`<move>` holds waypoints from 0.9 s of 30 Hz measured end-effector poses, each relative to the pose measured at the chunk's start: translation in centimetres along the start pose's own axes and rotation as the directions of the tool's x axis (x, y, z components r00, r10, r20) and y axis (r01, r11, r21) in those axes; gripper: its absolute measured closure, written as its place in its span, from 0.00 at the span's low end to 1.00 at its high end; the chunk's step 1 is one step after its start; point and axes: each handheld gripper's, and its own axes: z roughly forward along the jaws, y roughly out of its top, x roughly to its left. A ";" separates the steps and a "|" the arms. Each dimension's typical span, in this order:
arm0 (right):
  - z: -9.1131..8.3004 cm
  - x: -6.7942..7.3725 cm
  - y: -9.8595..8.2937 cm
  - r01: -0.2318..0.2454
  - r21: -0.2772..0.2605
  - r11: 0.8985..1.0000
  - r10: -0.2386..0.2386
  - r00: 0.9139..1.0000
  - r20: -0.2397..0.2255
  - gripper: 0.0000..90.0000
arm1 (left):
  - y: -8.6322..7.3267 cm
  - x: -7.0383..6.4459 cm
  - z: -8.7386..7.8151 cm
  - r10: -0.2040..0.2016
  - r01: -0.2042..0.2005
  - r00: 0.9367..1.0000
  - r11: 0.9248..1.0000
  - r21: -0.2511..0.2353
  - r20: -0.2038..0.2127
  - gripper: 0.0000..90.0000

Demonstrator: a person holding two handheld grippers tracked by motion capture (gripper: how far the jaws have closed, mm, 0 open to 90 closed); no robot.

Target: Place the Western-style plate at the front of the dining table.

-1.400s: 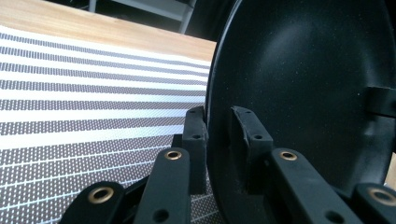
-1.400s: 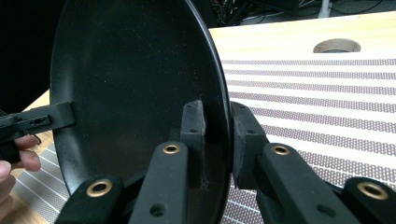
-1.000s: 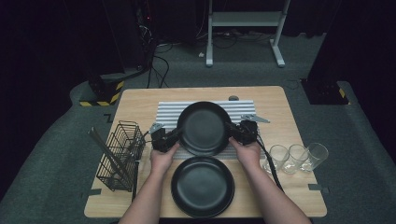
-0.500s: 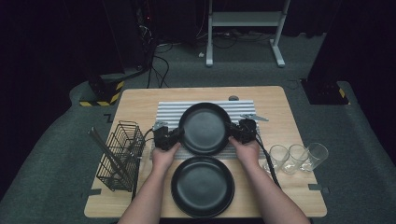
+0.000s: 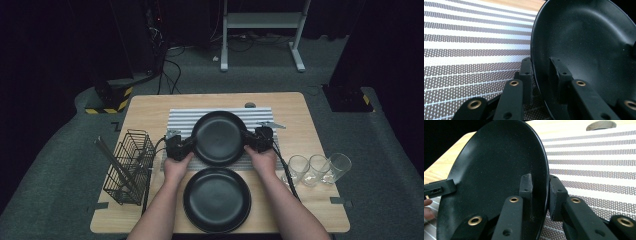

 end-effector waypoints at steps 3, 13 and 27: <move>0.3 -0.2 0.0 -0.006 0.004 1.000 0.006 1.000 0.003 0.85 | 0.1 0.0 0.2 0.000 0.001 1.000 1.000 0.011 -0.008 0.81; 1.1 -0.8 -0.2 -0.035 0.022 0.999 0.035 0.999 0.009 0.84 | 0.2 -0.2 0.7 0.008 -0.007 0.999 0.999 0.034 -0.038 0.80; 2.0 -1.3 -0.6 -0.052 0.052 0.997 0.050 0.998 0.034 0.82 | 0.2 -0.5 1.1 0.031 -0.026 0.997 0.998 0.058 -0.073 0.78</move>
